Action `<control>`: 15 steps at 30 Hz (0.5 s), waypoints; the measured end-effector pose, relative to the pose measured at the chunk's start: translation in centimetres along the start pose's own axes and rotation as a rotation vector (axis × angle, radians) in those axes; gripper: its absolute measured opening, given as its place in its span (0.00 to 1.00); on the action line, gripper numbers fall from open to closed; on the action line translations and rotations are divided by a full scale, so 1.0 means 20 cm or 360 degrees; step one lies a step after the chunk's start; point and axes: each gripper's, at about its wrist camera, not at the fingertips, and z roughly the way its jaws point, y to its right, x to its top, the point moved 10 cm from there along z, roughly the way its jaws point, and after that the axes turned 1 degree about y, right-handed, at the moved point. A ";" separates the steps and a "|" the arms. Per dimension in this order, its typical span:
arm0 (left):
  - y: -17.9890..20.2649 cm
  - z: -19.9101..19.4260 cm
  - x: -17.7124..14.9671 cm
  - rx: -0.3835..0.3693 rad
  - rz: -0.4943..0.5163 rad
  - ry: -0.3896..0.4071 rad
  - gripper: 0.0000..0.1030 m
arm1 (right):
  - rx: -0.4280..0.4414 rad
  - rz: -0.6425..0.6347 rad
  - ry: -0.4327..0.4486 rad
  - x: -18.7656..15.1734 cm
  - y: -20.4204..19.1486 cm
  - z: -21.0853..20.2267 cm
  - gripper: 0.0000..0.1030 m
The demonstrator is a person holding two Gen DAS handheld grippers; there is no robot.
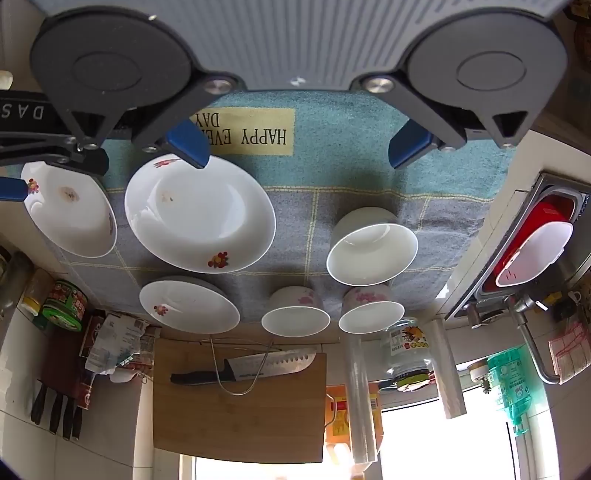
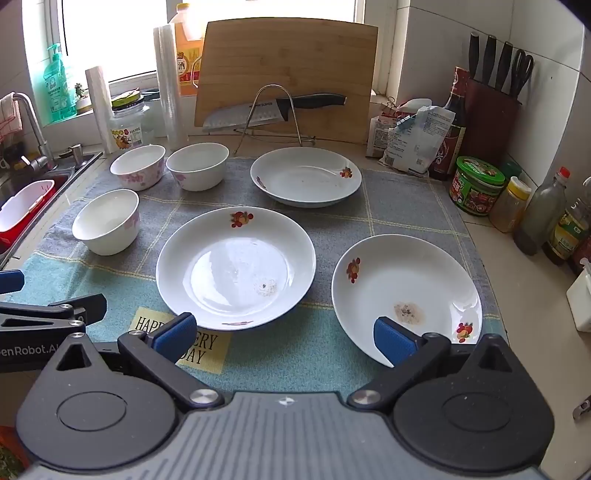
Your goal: Organize plates and bowls
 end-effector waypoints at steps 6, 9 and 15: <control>0.02 0.02 0.01 0.0005 0.0005 -0.0012 0.99 | -0.0010 0.0002 -0.0008 0.00 0.00 0.00 1.00; 0.04 0.03 0.03 0.0002 0.0000 -0.0017 0.99 | -0.0002 0.0001 -0.0007 -0.01 0.00 -0.01 1.00; 0.01 0.00 0.01 -0.0021 -0.0004 0.0009 0.99 | -0.0003 0.0004 -0.0006 -0.01 0.00 -0.01 1.00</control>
